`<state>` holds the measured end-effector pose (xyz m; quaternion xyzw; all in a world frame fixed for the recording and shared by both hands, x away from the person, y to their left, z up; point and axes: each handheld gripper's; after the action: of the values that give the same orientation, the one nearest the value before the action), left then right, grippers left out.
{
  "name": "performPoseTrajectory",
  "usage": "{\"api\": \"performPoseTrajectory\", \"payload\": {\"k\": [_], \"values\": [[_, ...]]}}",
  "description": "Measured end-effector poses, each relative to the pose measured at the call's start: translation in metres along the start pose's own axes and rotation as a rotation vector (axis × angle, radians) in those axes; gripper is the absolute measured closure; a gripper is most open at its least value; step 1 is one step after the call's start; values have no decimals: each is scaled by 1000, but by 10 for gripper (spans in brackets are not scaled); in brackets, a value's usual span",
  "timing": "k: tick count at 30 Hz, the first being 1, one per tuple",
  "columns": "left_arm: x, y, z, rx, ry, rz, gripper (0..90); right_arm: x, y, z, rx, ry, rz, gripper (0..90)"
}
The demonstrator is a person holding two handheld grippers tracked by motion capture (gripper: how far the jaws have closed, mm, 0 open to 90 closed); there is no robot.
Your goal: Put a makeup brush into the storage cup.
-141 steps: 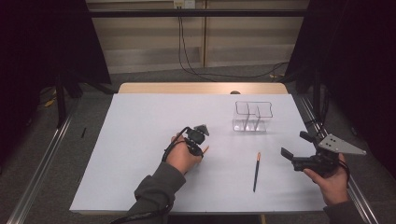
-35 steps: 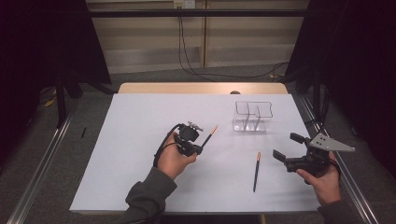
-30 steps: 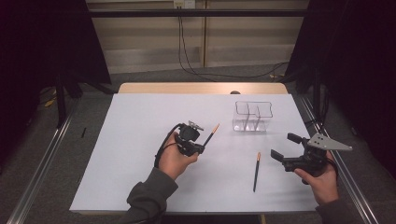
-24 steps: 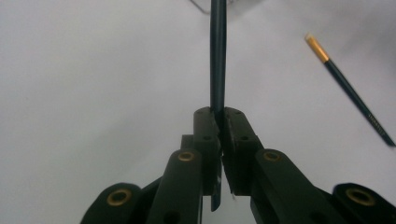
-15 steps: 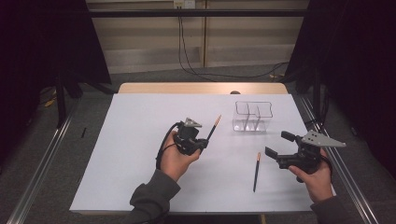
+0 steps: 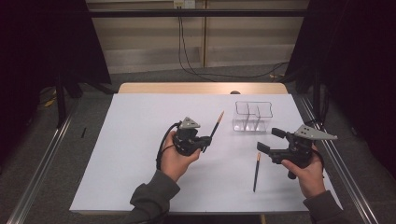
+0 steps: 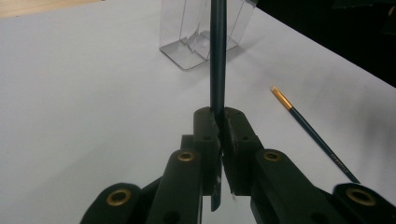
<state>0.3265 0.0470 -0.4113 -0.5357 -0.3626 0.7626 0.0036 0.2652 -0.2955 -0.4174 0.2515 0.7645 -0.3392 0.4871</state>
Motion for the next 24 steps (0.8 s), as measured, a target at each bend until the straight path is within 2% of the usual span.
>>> {"api": "performPoseTrajectory", "payload": {"k": [2,6,8,11,14,19,24], "values": [[1,0,1,-3,13,11,847,-2,4,-2,-9,13,-3,75],[0,-2,1,10,11,36,847,-5,12,-6,-33,12,-1,108],[-1,-4,2,2,19,49,847,-6,16,-8,-49,15,4,123],[-3,-5,4,5,10,65,847,-9,21,-12,-66,21,4,147],[-6,-6,6,15,22,88,847,-11,25,-15,-82,30,13,171],[-9,-6,10,29,43,109,847,-13,32,-19,-109,42,22,198],[-11,-5,13,42,42,116,847,-14,36,-23,-125,65,37,242]]}}
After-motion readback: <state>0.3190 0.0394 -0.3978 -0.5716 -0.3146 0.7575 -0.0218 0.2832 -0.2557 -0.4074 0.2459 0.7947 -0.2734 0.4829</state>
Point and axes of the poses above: each handheld gripper's, and its own axes: y roughly forward along the jaws, x roughly out of its underside, z roughly to its right, and after that the axes turned 5 degrees about y, right-handed
